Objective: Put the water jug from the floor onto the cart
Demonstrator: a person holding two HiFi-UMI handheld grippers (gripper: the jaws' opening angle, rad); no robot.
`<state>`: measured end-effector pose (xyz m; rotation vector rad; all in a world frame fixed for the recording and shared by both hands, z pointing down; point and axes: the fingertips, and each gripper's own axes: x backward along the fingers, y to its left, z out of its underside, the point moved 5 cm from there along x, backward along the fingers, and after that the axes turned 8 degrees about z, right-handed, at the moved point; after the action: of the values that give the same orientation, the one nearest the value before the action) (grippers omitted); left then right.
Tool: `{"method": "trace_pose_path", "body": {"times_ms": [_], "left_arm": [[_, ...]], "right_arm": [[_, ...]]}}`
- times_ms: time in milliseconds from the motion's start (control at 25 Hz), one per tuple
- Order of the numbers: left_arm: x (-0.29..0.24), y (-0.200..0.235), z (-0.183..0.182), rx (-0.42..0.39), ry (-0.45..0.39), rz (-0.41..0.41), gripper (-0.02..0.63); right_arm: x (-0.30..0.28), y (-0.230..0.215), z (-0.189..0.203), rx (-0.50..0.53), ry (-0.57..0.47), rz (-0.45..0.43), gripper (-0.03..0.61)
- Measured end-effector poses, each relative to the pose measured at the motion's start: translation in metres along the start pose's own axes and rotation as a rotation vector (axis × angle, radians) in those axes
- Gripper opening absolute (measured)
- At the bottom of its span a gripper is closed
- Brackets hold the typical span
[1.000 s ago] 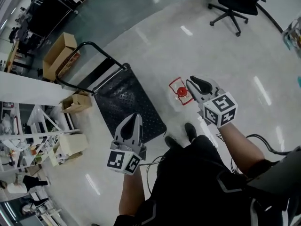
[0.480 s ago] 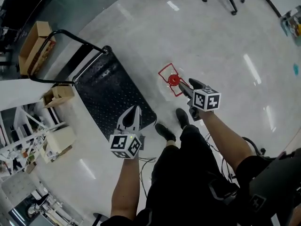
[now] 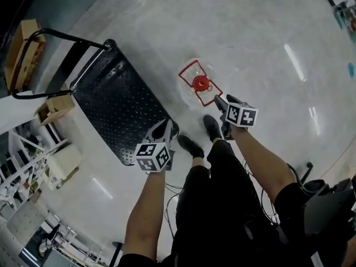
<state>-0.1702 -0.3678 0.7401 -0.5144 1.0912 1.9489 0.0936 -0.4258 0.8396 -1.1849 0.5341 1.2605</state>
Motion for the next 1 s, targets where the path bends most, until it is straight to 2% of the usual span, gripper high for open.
{"method": "trace_pose_path", "body": {"times_ms": [120,240,320,440,480,560,680,840,1000], "left_arm": [[-0.016,0.01,0.025,0.144,0.05,-0.031,-0.003],[-0.022,0.007,0.047,0.239,0.07,-0.028,-0.003],[-0.019,0.004,0.059,0.241,0.089,-0.011,-0.003],[-0.006,0.003,0.07,0.217,0.138,-0.011,-0.003],[-0.002,0.003,0.071,0.196,0.154,-0.018,-0.003],[0.005,0.003,0.073,0.116,0.19,-0.024,-0.003],[0.008,0.007,0.077,0.026,0.225,-0.016,-0.003],[0.021,0.007,0.074,0.07,0.167,-0.034,-0.003],[0.053,-0.002,0.077,0.134,0.109,-0.058,-0.003]], "right_arm": [[-0.013,-0.007,0.01,-0.016,0.009,0.018,0.229],[-0.028,-0.012,0.018,-0.159,0.019,-0.047,0.227],[-0.04,-0.014,0.022,-0.275,0.026,-0.088,0.227],[-0.053,-0.012,0.023,-0.292,0.057,-0.092,0.225],[-0.054,-0.01,0.02,-0.277,0.062,-0.093,0.214],[-0.053,-0.007,0.016,-0.269,0.064,-0.095,0.141],[-0.055,-0.009,0.016,-0.335,0.066,-0.112,0.113],[-0.05,-0.009,-0.007,-0.448,0.009,-0.169,0.072],[-0.042,-0.005,-0.014,-0.437,0.035,-0.13,0.071]]}}
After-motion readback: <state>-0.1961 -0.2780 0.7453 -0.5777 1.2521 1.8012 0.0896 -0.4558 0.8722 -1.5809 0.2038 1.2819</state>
